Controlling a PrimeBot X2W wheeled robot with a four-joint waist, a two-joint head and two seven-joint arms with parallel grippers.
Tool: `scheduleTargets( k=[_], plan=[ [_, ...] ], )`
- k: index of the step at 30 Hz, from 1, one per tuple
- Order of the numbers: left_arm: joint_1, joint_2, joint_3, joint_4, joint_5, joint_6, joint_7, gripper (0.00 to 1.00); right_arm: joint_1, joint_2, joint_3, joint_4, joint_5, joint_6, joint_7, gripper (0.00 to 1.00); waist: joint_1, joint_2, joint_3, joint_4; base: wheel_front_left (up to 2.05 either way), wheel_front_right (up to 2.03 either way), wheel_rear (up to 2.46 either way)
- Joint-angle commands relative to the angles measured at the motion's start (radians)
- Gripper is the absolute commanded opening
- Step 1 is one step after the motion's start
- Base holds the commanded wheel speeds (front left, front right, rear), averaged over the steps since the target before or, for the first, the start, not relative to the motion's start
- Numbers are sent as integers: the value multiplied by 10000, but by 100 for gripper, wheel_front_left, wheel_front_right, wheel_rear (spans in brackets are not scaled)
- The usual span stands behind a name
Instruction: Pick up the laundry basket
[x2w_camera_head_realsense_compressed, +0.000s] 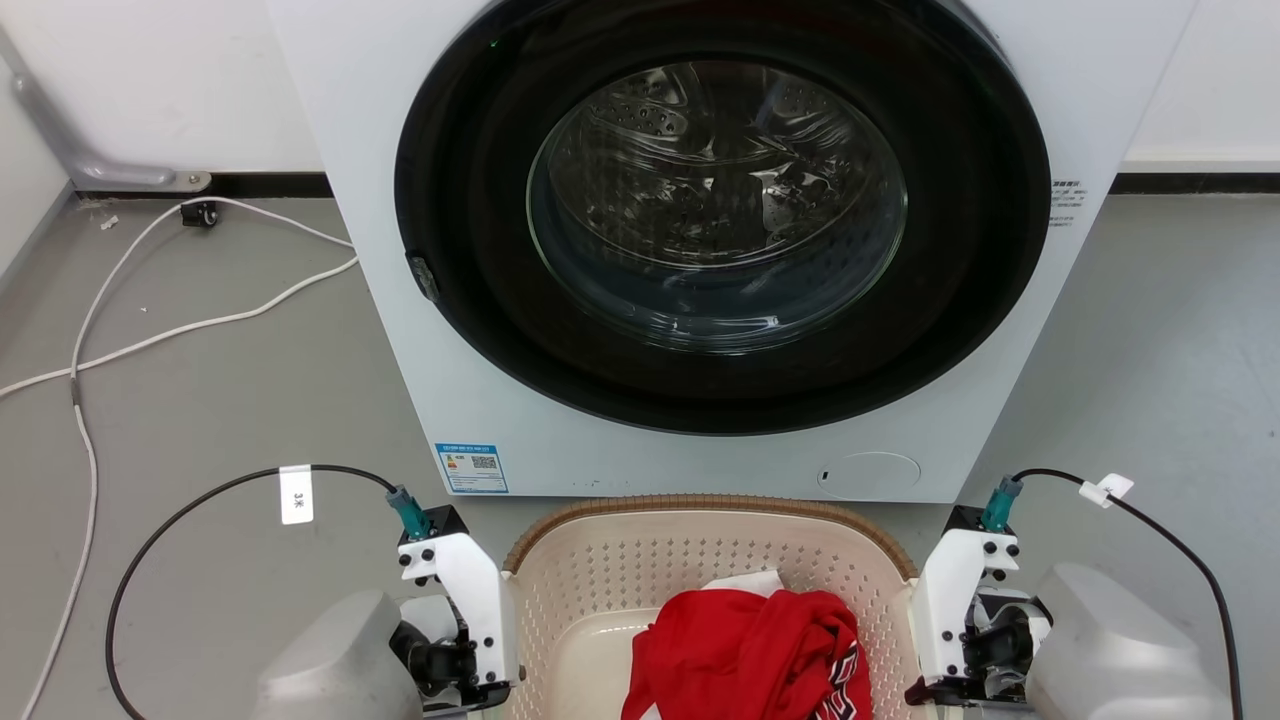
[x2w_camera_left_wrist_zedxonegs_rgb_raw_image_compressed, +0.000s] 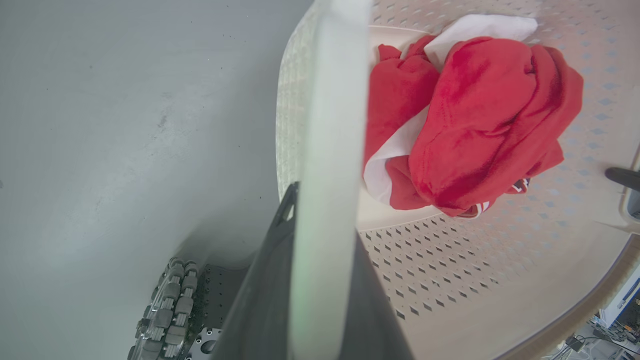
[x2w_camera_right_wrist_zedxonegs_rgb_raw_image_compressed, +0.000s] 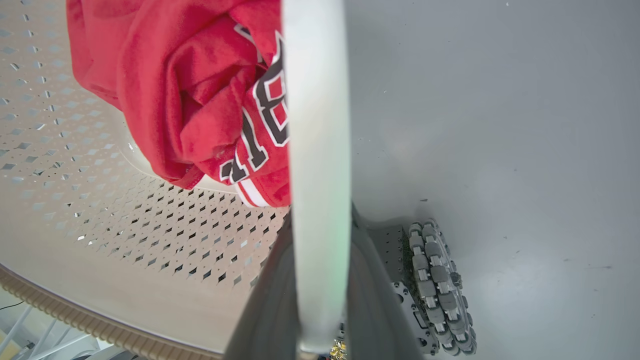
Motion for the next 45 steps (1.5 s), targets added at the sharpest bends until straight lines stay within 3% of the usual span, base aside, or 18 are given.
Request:
scheduleTargets(
  k=[1,45],
  plan=[
    [-41,-21,29,-45,-145,-51,-7,0,57,66,-48,-7,-49,33,30,0,0,-1,-1,-5,0,0,0],
    [13,52,-305,20,-477,-52,-92,0,229,39,-661,-5,-521,32,85,0,0,-1,14,45,0,0,0]
  ],
)
